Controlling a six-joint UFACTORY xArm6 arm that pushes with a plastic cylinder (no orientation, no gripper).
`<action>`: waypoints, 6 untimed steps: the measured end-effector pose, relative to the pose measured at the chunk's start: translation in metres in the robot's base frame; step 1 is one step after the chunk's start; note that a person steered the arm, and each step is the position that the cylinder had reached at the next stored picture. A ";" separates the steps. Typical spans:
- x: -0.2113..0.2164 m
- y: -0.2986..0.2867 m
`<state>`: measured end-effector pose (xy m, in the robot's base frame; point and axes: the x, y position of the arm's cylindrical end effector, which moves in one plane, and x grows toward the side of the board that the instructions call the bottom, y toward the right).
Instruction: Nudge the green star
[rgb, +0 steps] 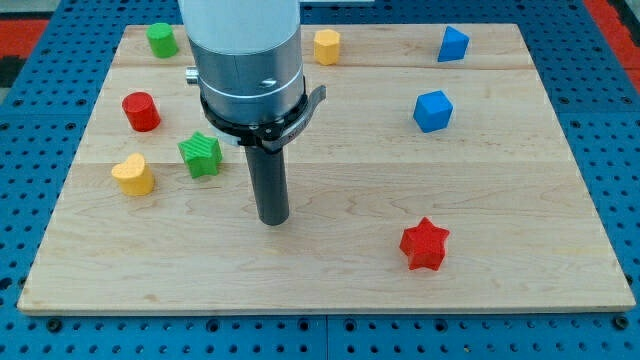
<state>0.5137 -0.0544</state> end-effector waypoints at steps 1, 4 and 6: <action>-0.040 -0.025; -0.065 -0.106; -0.149 -0.079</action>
